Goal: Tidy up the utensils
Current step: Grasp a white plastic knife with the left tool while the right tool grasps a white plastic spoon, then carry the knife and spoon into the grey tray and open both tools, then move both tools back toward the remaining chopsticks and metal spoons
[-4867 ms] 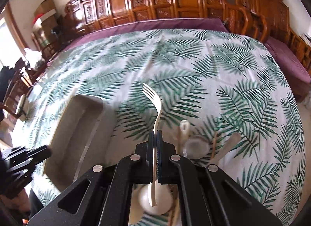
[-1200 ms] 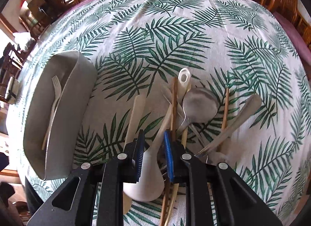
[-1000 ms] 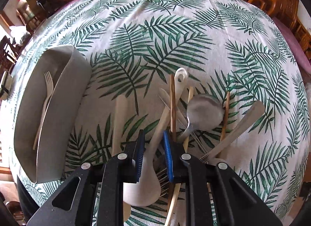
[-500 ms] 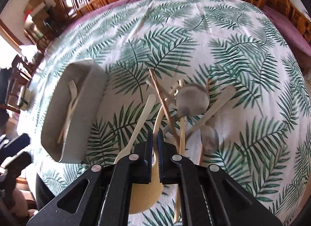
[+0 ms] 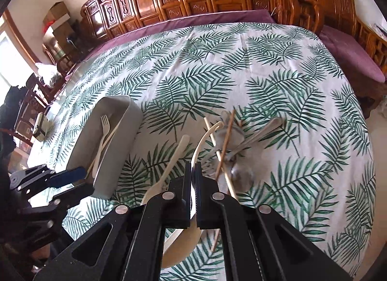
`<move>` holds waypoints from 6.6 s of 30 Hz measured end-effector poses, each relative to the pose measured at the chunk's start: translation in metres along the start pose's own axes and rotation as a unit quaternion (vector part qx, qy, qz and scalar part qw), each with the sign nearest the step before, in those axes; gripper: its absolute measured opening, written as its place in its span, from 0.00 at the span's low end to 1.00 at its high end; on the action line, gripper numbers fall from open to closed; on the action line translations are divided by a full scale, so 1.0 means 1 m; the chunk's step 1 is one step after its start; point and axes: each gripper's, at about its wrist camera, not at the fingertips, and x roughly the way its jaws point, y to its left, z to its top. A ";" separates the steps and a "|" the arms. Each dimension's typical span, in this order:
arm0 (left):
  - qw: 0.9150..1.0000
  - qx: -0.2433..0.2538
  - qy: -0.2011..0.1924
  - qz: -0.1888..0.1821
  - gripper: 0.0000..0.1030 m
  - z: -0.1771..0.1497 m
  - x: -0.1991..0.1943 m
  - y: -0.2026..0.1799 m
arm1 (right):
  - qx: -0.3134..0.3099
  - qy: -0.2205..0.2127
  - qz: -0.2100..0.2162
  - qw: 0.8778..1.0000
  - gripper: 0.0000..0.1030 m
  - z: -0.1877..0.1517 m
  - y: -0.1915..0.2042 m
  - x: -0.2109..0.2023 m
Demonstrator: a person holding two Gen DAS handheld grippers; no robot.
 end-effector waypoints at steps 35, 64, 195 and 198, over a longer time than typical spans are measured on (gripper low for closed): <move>0.993 -0.035 0.112 -0.027 0.07 0.011 0.113 -0.009 | 0.010 0.017 -0.011 1.000 0.03 -0.051 -0.032 0.000; 1.000 -0.003 -0.008 -0.010 0.05 0.021 -0.017 0.015 | -0.022 -0.028 -0.008 0.999 0.04 -0.030 0.029 -0.028; 1.000 0.024 0.001 0.004 0.70 -0.002 -0.017 0.013 | 0.002 0.050 -0.071 0.996 0.17 -0.038 -0.011 0.075; 1.000 0.026 0.005 0.006 0.70 -0.001 -0.013 0.011 | 0.007 0.044 -0.064 0.997 0.07 -0.041 -0.015 0.073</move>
